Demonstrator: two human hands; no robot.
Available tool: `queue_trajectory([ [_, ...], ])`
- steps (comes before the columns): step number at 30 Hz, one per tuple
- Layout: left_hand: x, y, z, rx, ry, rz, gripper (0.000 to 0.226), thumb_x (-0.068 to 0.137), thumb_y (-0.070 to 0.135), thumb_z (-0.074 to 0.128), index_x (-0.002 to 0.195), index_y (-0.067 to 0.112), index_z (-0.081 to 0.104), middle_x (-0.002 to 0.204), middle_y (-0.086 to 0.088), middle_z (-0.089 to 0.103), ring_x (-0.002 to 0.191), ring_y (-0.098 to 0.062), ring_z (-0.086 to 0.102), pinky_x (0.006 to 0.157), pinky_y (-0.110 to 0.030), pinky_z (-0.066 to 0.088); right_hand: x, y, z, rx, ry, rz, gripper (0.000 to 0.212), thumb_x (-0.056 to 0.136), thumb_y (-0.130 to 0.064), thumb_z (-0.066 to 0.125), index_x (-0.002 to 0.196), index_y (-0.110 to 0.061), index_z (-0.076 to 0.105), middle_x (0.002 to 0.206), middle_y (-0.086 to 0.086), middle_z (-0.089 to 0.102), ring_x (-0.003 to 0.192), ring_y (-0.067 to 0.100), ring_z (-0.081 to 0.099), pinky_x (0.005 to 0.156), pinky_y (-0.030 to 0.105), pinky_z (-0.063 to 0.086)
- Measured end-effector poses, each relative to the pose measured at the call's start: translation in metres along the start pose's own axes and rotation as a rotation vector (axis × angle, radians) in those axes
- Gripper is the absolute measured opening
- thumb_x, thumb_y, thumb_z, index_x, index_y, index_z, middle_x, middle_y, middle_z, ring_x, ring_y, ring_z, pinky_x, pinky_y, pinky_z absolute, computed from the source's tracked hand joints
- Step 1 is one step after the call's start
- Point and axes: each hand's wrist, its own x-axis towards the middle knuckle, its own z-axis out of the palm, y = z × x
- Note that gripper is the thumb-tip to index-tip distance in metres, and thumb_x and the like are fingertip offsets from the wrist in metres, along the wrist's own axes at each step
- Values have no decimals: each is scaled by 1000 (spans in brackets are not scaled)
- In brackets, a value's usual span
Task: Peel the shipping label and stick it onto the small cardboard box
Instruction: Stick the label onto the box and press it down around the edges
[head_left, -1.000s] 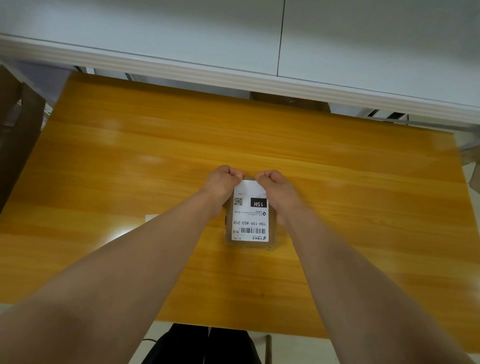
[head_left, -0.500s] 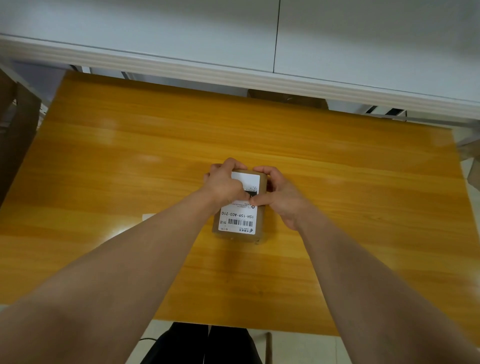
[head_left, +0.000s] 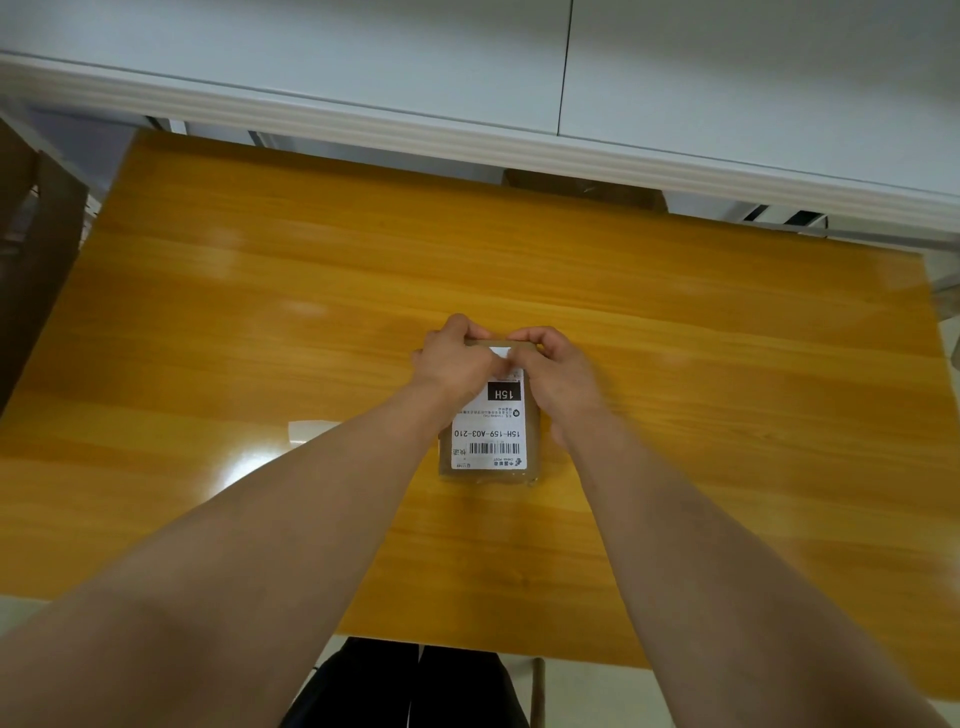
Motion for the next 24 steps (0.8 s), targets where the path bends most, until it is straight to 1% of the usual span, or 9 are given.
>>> queue_trajectory([
  [3,-1,0,3,-75,34,-8,40,36,47,69,74,44,58,99,-2,72,105,-36,64,87,-57,55,2,-1,6,12,40,-3,14,91,-8,61,91,-20,67,84,8,69,60,20,62,47,24,50],
  [6,6,-7,7,-140,59,-13,30,44,49,73,70,49,58,94,-1,74,104,-39,65,83,-60,56,4,-1,9,-10,43,-3,15,93,-12,61,87,-24,67,83,9,69,69,26,64,55,32,51],
  [8,7,-8,8,-178,81,-43,27,51,47,76,71,46,59,95,-5,74,103,-39,66,79,-58,58,3,-3,6,-37,18,-22,9,97,-19,60,98,-23,68,86,8,71,73,27,66,56,32,53],
  [12,-4,1,6,-268,183,-128,29,61,40,72,81,30,54,99,-8,71,103,-36,65,81,-53,59,0,-11,-5,-161,-32,-38,30,100,-36,55,130,-34,57,106,6,73,79,22,73,60,34,61],
  [17,-11,7,2,-364,275,-231,29,71,37,74,78,22,50,99,-6,68,106,-36,64,90,-51,55,3,-17,-14,-463,84,-119,39,96,-44,56,133,-32,54,125,0,67,98,24,70,84,44,59],
  [19,-15,10,0,-393,255,-300,28,84,26,73,88,11,50,100,-10,64,99,-34,64,88,-41,54,0,-17,-14,-510,112,-132,42,90,-51,56,128,-33,56,126,-3,66,104,23,67,94,49,53],
  [21,-17,10,-1,-393,249,-337,28,88,20,71,104,10,50,102,-12,61,92,-31,60,78,-35,50,-3,-14,-11,-545,115,-124,47,81,-59,54,123,-37,57,123,-6,66,107,23,65,100,54,47],
  [22,-18,10,-3,-382,253,-336,34,86,19,71,110,12,48,106,-11,62,92,-30,59,78,-35,49,-4,-13,-10,-562,108,-110,49,79,-60,54,123,-38,57,124,-6,66,109,23,64,102,55,45],
  [24,-16,9,-6,-292,269,-299,54,75,20,73,119,24,43,122,-10,61,105,-32,60,90,-42,53,-8,-12,-9,-590,86,-86,48,82,-58,56,125,-38,56,128,-4,64,113,22,63,104,53,44],
])
